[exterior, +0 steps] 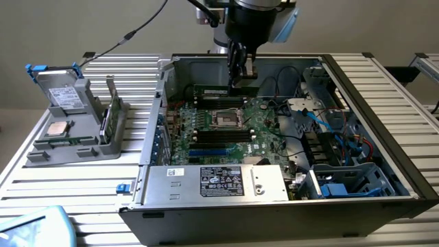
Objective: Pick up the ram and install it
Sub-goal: 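Pick up the ram and move it above insertion slot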
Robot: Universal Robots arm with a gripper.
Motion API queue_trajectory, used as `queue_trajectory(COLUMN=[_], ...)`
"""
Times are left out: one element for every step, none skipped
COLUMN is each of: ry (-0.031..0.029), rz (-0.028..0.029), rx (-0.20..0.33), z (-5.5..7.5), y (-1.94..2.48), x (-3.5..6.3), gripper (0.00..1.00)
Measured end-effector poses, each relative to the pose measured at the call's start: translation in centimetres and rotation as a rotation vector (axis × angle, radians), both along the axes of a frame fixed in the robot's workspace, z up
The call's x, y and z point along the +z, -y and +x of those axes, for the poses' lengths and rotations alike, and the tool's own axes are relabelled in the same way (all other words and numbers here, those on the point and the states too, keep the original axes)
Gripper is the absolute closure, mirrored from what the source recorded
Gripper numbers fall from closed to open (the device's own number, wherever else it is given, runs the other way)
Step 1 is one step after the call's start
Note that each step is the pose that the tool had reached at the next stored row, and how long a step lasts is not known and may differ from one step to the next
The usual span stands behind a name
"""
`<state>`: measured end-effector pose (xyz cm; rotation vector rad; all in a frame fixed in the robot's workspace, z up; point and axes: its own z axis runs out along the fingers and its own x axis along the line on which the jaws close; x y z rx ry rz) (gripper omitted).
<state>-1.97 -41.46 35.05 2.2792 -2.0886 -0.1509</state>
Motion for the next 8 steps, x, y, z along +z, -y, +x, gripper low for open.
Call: queue_trajectory(ry=[0.0019, 0.0041, 0.0071, 0.0112, 0.0163, 0.0224, 0.0287, 0.0353], rz=[0.0000, 0.0000, 0.0000, -0.0003, -0.0006, -0.0010, -0.0018, -0.0024], rx=[-0.001, -0.001, -0.002, -0.002, -0.002, -0.002, -0.002, -0.002], z=[0.00, 0.00, 0.00, 0.00, 0.00, -0.01, -0.02, -0.04], y=[-0.09, -0.18, -0.26, -0.31, -0.33, -0.34, -0.34, -0.35], x=[-0.08, -0.16, -0.24, -0.29, -0.36, -0.42, -0.48, -0.54], gripper=[0.86, 0.86, 0.86, 0.86, 0.86, 0.86, 0.86, 0.86])
